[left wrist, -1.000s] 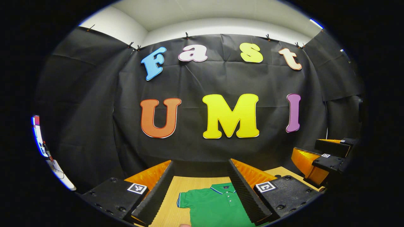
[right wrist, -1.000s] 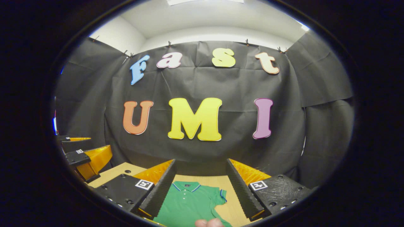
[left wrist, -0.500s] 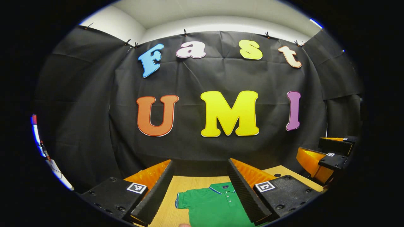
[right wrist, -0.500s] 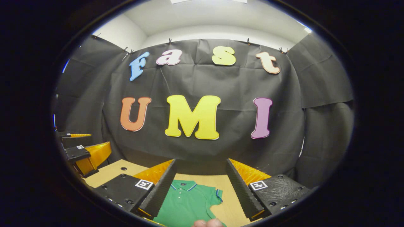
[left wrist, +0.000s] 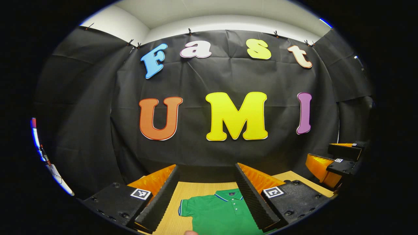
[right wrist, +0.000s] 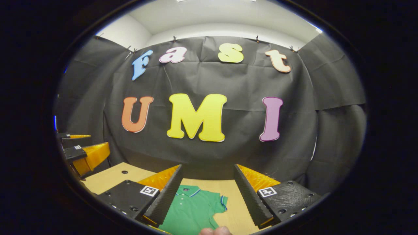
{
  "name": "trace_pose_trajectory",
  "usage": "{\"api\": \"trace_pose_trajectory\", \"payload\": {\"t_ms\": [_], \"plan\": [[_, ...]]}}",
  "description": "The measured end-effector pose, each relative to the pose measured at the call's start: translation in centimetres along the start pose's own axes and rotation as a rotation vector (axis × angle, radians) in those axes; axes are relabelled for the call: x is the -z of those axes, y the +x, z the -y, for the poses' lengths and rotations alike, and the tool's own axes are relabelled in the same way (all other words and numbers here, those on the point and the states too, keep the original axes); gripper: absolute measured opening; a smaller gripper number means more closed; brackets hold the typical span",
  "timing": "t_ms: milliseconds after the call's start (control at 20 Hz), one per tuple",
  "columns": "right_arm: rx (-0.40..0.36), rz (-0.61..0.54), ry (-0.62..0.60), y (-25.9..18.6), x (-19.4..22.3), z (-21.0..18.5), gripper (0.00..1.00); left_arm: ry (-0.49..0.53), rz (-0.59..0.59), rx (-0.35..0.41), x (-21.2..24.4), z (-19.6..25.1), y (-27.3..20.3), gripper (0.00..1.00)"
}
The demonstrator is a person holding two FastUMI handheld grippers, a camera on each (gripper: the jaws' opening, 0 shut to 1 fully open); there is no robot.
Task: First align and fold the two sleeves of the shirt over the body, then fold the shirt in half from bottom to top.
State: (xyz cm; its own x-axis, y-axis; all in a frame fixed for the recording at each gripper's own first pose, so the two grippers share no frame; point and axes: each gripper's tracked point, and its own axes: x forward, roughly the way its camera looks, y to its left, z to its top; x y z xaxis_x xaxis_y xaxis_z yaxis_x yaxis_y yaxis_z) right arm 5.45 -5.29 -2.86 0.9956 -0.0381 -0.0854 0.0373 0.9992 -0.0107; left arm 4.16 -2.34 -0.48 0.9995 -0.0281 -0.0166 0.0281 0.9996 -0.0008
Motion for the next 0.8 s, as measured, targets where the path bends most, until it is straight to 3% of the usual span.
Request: {"api": "trace_pose_trajectory", "payload": {"t_ms": [150, 450, 800], "plan": [[0.004, -0.077, 0.022, 2.3, 3.4, 1.8, 0.95, -0.015, 0.006, 0.002, -0.1, 0.4, 0.4, 1.0], [-0.029, -0.296, 0.016, 8.7, 14.9, 4.3, 0.95, -0.003, -0.022, -0.043, 0.6, -0.1, 1.5, 1.0], [-0.006, -0.55, 0.048, 15.7, 27.0, 7.6, 0.95, -0.009, -0.072, -0.097, 2.2, -0.7, 3.1, 1.0]]}}
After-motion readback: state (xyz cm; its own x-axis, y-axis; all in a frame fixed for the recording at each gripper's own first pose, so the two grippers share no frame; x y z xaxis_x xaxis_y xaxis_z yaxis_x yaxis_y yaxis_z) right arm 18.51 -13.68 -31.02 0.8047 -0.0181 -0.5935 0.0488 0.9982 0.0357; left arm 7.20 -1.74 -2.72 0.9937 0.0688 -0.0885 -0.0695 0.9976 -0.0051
